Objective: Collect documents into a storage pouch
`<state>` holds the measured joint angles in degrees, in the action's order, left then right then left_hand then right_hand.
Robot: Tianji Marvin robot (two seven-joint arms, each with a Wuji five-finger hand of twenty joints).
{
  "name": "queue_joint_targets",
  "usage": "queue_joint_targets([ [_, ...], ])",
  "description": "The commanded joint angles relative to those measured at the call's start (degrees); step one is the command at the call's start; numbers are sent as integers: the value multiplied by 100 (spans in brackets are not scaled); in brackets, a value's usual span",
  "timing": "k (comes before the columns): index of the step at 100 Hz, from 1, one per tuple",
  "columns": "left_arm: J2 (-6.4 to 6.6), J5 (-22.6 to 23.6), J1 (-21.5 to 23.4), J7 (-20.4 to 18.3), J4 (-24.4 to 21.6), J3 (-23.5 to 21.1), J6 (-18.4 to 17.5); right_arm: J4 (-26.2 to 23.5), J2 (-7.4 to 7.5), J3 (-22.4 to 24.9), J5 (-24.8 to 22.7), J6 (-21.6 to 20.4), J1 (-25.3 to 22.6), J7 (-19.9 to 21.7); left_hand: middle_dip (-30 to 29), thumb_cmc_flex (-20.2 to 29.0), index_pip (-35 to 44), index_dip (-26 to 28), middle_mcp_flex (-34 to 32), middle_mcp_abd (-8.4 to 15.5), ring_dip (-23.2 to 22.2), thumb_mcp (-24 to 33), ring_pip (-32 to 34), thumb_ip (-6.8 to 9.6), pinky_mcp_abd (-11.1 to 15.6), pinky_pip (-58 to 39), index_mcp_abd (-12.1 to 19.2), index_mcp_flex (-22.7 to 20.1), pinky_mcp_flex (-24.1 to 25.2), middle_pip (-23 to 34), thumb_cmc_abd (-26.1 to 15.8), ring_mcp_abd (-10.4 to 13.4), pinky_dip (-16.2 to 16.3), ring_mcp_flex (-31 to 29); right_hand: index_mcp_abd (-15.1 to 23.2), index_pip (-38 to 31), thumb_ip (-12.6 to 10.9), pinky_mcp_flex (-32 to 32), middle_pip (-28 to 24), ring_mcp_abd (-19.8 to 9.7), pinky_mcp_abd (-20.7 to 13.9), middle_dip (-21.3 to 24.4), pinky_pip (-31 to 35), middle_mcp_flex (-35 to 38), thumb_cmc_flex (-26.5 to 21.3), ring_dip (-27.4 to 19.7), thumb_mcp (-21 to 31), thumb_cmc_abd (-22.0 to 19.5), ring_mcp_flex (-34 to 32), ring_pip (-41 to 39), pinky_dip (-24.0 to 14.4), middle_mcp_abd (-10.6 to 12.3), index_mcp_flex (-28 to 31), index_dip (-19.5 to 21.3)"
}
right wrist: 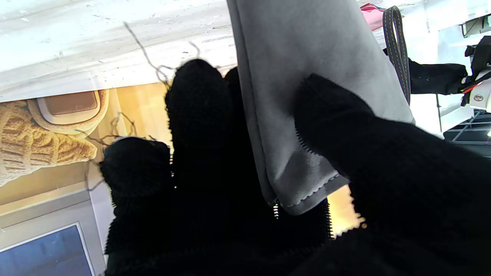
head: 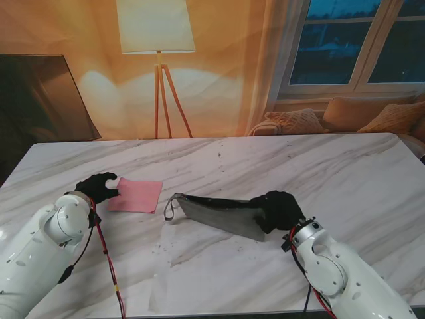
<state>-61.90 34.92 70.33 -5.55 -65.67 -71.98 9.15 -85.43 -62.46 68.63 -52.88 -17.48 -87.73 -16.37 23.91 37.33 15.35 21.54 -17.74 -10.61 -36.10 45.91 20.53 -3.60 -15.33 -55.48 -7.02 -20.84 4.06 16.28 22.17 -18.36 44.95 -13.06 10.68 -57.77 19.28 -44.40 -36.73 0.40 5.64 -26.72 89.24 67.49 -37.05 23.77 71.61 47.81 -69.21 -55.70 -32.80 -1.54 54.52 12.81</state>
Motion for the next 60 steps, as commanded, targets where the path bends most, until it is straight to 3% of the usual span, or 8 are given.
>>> queue_joint_targets([
  [1, -74, -113, -112, 8, 103, 34, 67, -18, 2, 10, -50, 22, -9, 52, -173, -132, -138, -67, 229, 6, 60, -124, -22, 27, 138, -94, -193, 180, 27, -48, -8, 11, 114, 86, 75, -285, -198, 70, -96, -159, -63, -19, 113, -110, 123, 85, 90, -302, 145, -112, -66, -94, 47, 92],
  [10, -124, -244, -271, 131, 340, 166, 122, -35, 10, 25, -105, -1, -3, 40, -254, -127, -193, -83, 215, -163, 45, -110, 18, 27, 160, -266, -302, 169, -9, -79, 0, -27, 215, 83, 77, -280, -197, 70, -102, -158, -64, -19, 113, -109, 130, 92, 82, -309, 145, -110, -67, -90, 42, 90],
  [17, -163, -327, -389, 230, 514, 271, 145, -24, 16, 26, -147, -22, 12, 15, -409, -132, -333, -150, 110, -479, 14, -66, 110, 26, 183, -550, -619, 110, -60, -148, 21, -154, 354, 70, 80, -282, -196, 69, -105, -167, -64, -18, 113, -108, 140, 96, 81, -314, 144, -108, -67, -86, 44, 92],
  [27, -179, -416, -546, 196, 703, 423, 179, -18, 17, 29, -146, -23, 15, 22, -557, -153, -611, -281, 200, -709, -44, -98, 233, 22, 288, -845, -968, 157, -60, -236, -29, -245, 480, 120, 81, -282, -197, 70, -106, -160, -61, -15, 113, -113, 139, 101, 78, -323, 147, -106, -68, -98, 44, 93],
  [38, -228, -528, -755, 253, 1005, 632, 211, 4, 23, 29, -176, -25, 22, 17, -649, -158, -829, -348, 188, -773, -92, -78, 352, 34, 311, -1014, -1190, 135, -72, -246, -22, -305, 539, 131, 80, -281, -197, 66, -108, -166, -64, -13, 115, -115, 140, 107, 76, -329, 144, -106, -69, -92, 44, 94],
  [60, -373, -786, -1215, 504, 1717, 1042, 213, 5, 29, 48, -182, -17, 12, 40, -638, -150, -948, -345, 143, -712, -100, -39, 411, 29, 315, -1067, -1234, 80, -33, -142, -2, -275, 539, 144, 71, -282, -198, 68, -118, -156, -61, -13, 115, -112, 137, 117, 73, -332, 142, -104, -69, -95, 45, 95],
])
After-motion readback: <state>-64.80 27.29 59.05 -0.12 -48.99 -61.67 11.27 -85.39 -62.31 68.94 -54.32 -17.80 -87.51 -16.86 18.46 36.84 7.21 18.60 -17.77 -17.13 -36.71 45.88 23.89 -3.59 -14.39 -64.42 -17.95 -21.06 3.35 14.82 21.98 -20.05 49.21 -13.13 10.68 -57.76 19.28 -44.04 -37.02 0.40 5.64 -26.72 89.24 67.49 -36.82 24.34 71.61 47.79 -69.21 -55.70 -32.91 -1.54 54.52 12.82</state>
